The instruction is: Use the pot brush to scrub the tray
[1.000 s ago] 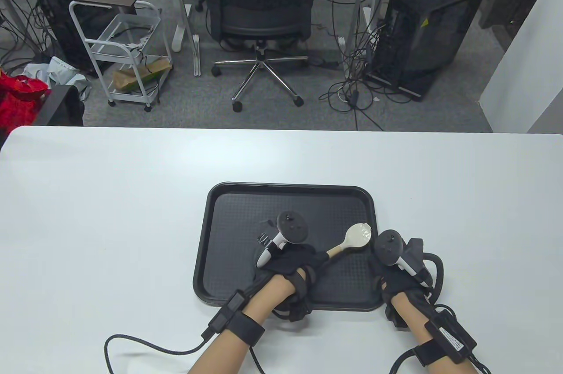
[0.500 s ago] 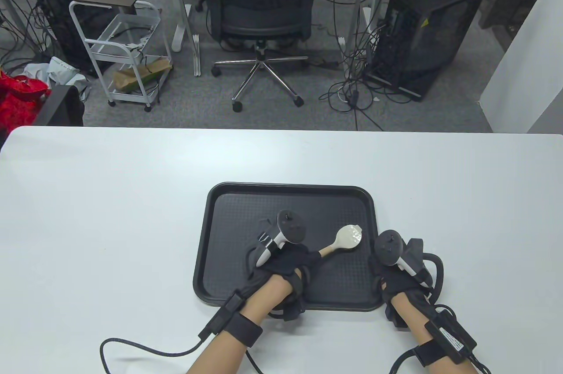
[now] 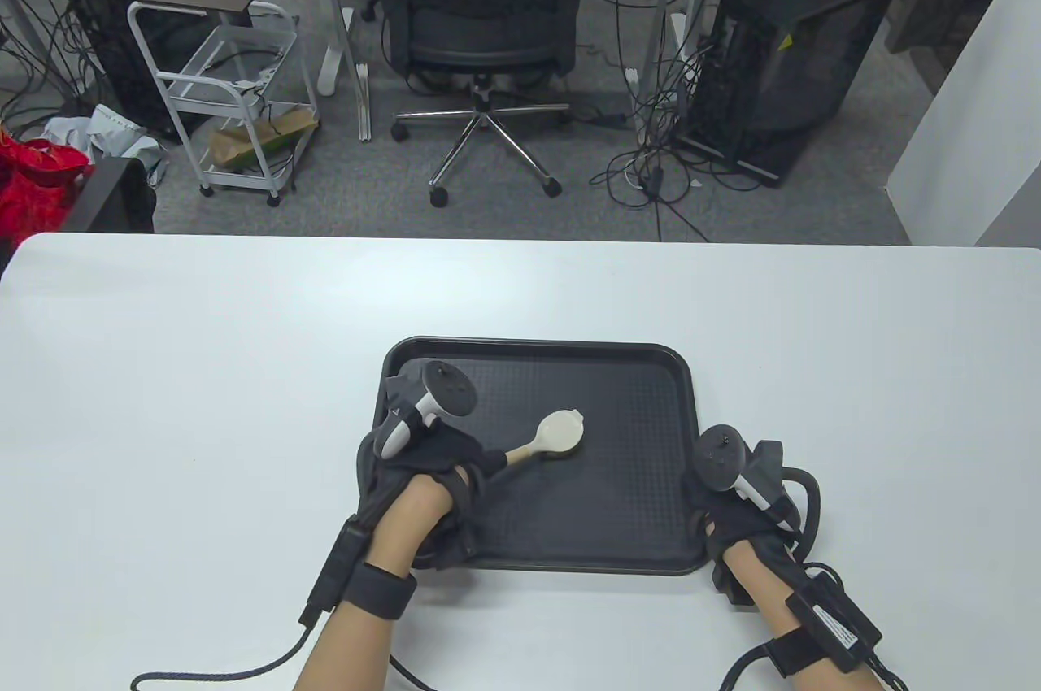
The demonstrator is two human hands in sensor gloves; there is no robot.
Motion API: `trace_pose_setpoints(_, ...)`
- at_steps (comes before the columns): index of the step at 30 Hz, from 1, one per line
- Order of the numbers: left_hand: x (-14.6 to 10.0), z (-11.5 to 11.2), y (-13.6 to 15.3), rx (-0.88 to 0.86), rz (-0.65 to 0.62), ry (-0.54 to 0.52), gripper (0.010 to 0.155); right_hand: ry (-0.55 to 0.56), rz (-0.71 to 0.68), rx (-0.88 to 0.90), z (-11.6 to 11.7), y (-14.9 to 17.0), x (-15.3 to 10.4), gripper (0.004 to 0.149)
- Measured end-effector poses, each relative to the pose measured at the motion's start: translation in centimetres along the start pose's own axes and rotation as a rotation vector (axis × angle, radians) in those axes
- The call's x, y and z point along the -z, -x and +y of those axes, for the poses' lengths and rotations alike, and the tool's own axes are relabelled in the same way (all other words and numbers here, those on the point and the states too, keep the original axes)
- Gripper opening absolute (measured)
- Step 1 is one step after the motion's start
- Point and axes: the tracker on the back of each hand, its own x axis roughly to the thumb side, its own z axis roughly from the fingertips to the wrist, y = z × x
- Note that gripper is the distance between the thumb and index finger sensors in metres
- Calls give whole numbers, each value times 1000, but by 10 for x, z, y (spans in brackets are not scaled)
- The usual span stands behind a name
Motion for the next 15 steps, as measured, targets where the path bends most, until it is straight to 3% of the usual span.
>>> trace_pose_setpoints(15,-13,40,74,-59,130,13,61,1,1,-1,0,0,0,58)
